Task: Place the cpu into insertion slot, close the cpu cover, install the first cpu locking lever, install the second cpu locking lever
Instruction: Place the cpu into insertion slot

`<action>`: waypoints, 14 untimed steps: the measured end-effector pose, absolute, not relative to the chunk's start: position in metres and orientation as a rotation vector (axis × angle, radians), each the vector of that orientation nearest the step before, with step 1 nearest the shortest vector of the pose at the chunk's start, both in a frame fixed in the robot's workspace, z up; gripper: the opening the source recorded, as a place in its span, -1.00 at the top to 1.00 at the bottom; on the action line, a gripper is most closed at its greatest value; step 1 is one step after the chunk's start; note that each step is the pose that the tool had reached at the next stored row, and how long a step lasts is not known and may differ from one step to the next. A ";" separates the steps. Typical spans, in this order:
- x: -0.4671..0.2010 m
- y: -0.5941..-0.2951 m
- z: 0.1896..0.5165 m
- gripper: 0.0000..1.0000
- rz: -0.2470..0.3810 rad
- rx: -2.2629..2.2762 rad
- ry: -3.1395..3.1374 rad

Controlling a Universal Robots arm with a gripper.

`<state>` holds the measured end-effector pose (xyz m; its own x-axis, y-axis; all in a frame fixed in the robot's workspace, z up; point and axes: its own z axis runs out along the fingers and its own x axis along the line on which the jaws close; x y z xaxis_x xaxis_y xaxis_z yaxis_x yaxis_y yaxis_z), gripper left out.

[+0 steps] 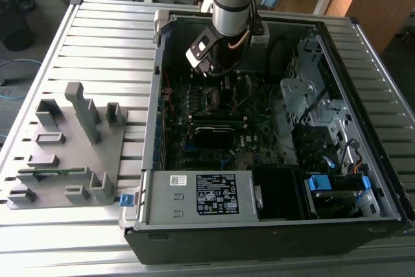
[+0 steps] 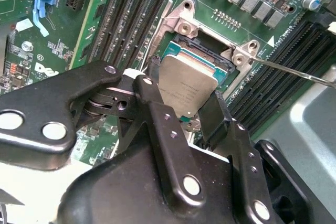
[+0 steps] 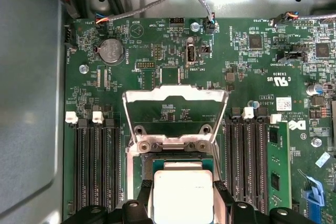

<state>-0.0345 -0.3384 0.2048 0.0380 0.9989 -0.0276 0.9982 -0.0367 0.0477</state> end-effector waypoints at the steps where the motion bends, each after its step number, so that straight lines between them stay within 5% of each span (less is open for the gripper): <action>1: -0.035 -0.338 0.205 -0.08 0.019 2.223 2.142; 14: -0.035 -0.331 0.201 -0.08 0.016 2.220 2.139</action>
